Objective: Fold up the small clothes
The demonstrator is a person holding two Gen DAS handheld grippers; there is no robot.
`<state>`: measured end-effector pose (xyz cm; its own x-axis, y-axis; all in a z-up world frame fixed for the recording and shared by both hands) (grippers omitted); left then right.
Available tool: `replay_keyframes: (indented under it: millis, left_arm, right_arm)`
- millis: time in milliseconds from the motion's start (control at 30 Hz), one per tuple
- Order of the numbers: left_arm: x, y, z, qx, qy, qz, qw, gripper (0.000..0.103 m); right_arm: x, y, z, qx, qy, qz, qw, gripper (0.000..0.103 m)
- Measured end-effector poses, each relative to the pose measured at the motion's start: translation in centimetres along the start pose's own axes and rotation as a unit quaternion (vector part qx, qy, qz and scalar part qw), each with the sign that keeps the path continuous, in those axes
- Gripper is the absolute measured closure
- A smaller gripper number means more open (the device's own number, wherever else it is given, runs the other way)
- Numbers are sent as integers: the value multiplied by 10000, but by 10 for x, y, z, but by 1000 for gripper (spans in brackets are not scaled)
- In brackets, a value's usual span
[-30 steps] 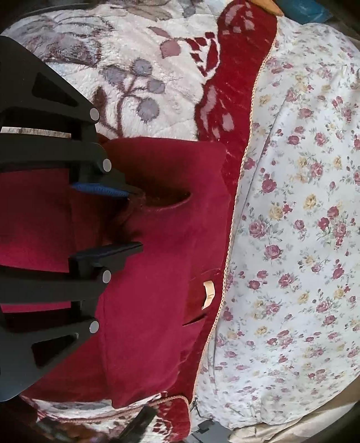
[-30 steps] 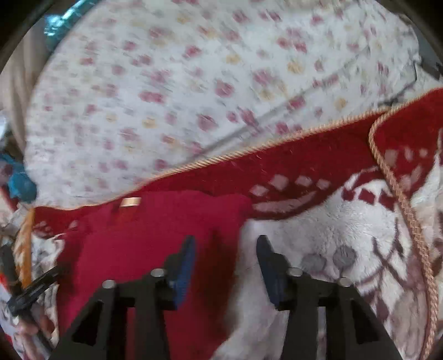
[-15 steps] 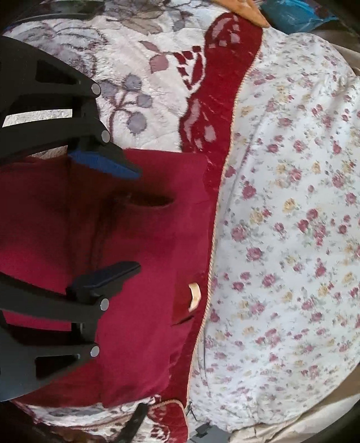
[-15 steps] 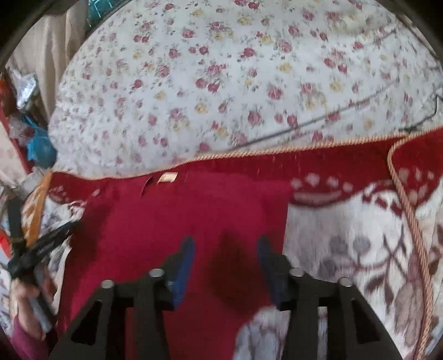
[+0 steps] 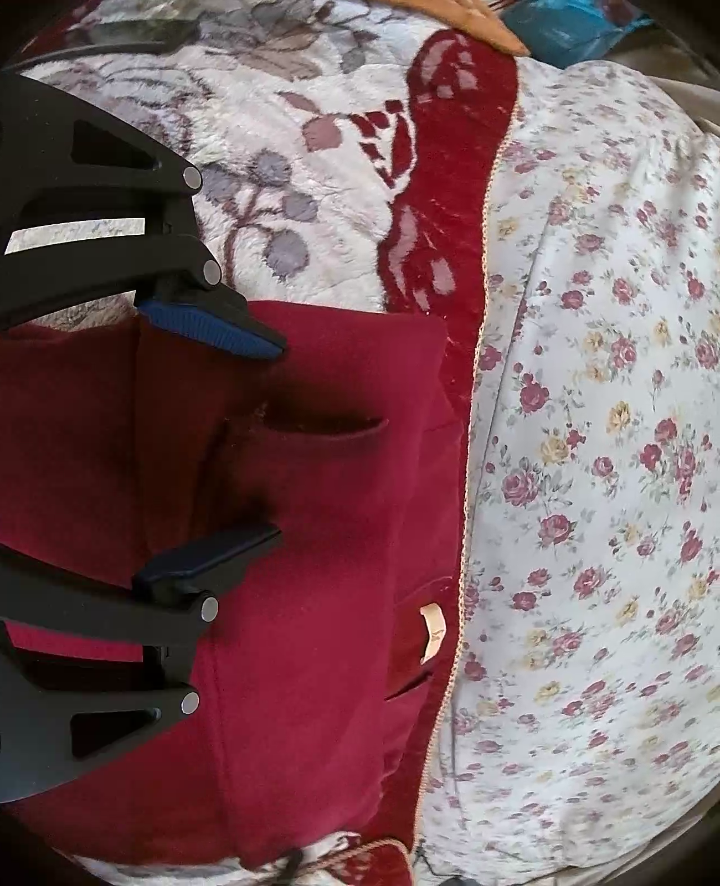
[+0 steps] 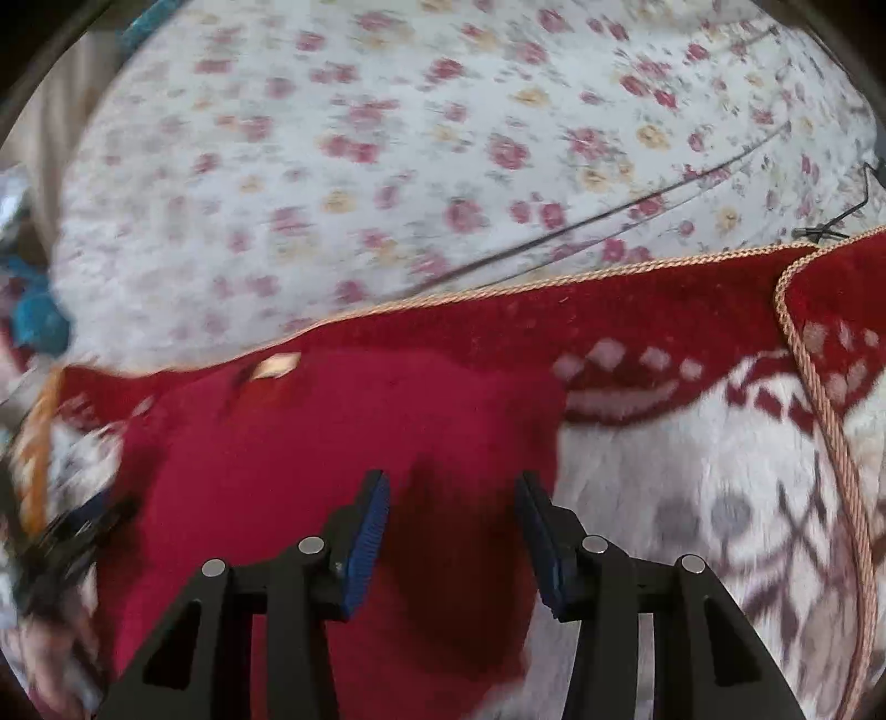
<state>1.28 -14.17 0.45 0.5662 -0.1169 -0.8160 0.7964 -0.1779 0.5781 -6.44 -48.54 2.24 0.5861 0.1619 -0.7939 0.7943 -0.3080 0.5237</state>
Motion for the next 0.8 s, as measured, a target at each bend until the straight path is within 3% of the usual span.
replay_keyframes:
  millis: [100, 200, 300, 400, 600, 733, 800]
  left_arm:
    - [-4, -2, 1, 1, 36, 58, 10000, 41]
    - [-17, -7, 4, -27, 45, 193, 9998, 41]
    - [-31, -14, 4, -7, -16, 319, 9995, 41]
    - [-45, -19, 5, -1, -64, 443, 9990, 41]
    - [-66, -34, 1, -103, -100, 532, 9985, 41]
    - [-78, -42, -1, -106, -109, 548, 9984, 41]
    - [-82, -46, -3, -60, -43, 571, 9983, 41]
  right_arm:
    - [4, -31, -1, -220, -204, -301, 9991, 57]
    - [0, -46, 5, -284, -548, -224, 9978, 49]
    - [-23, -51, 7, 168, -56, -46, 9998, 49]
    - [-40, -64, -1, 95, -154, 68, 9998, 48]
    - [-44, -91, -17, 21, 13, -111, 9999, 48]
    - [-47, -102, -18, 176, 191, -75, 9996, 37]
    - [-49, -106, -18, 243, 194, 0, 9995, 37]
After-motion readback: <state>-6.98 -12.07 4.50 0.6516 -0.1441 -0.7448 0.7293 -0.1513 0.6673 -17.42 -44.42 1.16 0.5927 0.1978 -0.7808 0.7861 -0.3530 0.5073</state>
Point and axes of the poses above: each gripper's, at about its wrist camera, not at the fingertips, and x roughly the way its jaws point, z to its right, y to its top, the point moved 3 cm from there along x, roughly the way its jaws point, and after that the axes turned 2 degrees about y, right-handed, at the moved point
